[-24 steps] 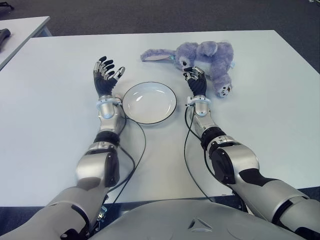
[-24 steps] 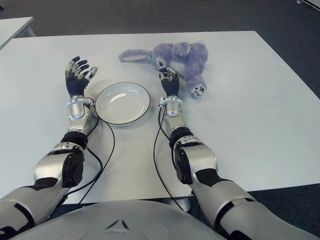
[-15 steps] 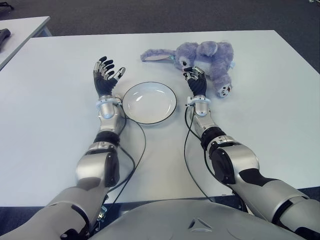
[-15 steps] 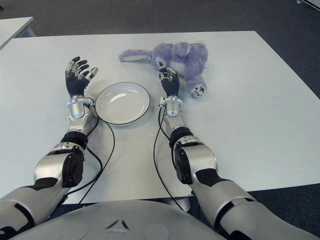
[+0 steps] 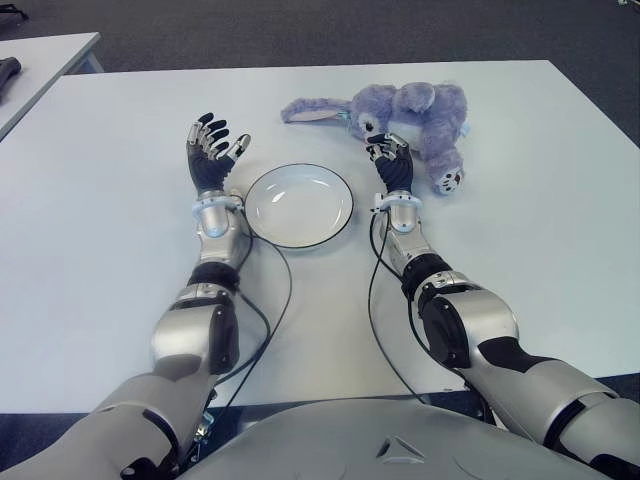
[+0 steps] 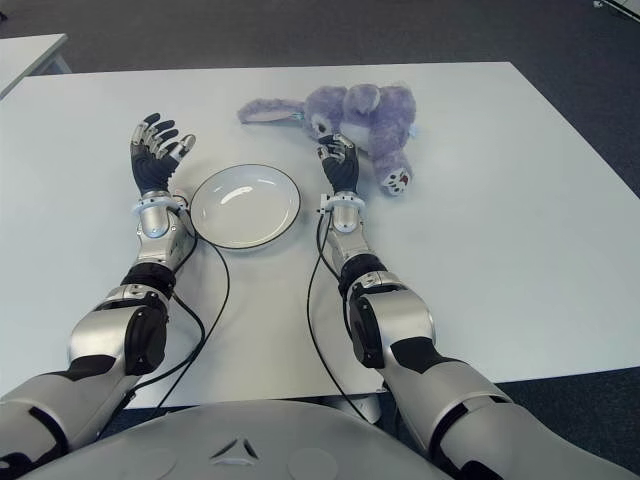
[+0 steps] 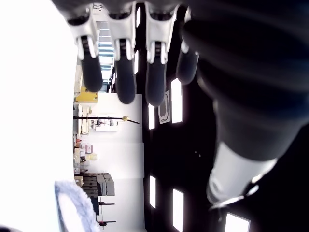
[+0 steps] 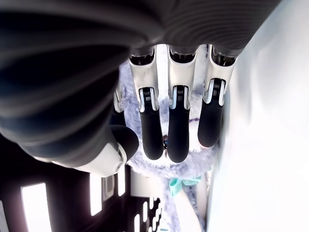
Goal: Put the doll into the plate.
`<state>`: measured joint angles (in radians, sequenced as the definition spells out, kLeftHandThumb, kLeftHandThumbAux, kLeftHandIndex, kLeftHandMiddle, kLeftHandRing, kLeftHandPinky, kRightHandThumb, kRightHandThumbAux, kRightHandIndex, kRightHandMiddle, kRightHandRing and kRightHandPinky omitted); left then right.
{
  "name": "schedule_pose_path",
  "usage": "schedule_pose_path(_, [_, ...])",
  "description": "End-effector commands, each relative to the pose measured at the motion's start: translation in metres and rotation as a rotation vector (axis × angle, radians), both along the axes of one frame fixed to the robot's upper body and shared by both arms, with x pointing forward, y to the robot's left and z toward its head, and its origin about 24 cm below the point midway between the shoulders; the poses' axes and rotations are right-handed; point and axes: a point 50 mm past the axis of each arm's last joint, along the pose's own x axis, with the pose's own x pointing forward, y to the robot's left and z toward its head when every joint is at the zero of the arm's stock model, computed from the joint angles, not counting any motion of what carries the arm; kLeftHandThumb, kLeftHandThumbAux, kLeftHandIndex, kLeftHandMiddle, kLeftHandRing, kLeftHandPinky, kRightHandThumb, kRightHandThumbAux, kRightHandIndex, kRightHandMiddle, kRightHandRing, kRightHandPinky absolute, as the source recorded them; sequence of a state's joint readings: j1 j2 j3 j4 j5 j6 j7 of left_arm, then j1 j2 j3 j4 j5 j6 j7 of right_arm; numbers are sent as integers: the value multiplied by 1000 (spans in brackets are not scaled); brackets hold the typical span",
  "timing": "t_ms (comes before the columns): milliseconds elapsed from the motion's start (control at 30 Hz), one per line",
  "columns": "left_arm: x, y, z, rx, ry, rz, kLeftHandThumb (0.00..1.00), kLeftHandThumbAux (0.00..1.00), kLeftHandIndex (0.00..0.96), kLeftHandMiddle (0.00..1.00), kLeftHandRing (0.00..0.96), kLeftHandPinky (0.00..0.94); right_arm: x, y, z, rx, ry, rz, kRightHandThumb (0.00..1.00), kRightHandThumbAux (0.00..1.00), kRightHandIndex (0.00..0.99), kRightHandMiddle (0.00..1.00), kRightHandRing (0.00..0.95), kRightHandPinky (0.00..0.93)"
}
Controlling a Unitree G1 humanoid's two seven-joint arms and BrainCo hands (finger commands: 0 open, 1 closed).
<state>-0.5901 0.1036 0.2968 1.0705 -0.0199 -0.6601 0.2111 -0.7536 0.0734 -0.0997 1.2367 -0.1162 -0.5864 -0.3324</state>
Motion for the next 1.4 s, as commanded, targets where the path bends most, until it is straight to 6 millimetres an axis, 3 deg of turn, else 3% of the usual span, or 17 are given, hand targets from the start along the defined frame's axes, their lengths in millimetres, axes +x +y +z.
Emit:
schedule_pose_path(33, [-131, 2, -141, -169, 584, 124, 0, 797, 208, 302, 290, 244, -69, 7, -95, 35, 393, -16, 690, 742, 408, 354, 364, 344])
schedule_pose_path(333, [-130, 1, -141, -165, 591, 126, 0, 789, 219, 302, 292, 250, -60, 13, -84, 24, 344, -16, 683, 744, 404, 344, 353, 334])
schedule_pose_path(667, [-129, 0, -141, -159, 598, 125, 0, 780, 217, 302, 293, 249, -33, 21, -46, 53, 178, -6, 676, 745, 402, 336, 335, 324])
schedule_pose_path(733, [-129, -1, -141, -159, 596, 122, 0, 788, 215, 301, 292, 257, -23, 21, -31, 48, 106, 11, 673, 744, 401, 330, 330, 319])
schedule_pose_path(1400, [-120, -9, -139, -180, 602, 104, 0, 778, 206, 299, 287, 244, 13, 4, 39, 62, -199, 81, 666, 744, 400, 299, 295, 291])
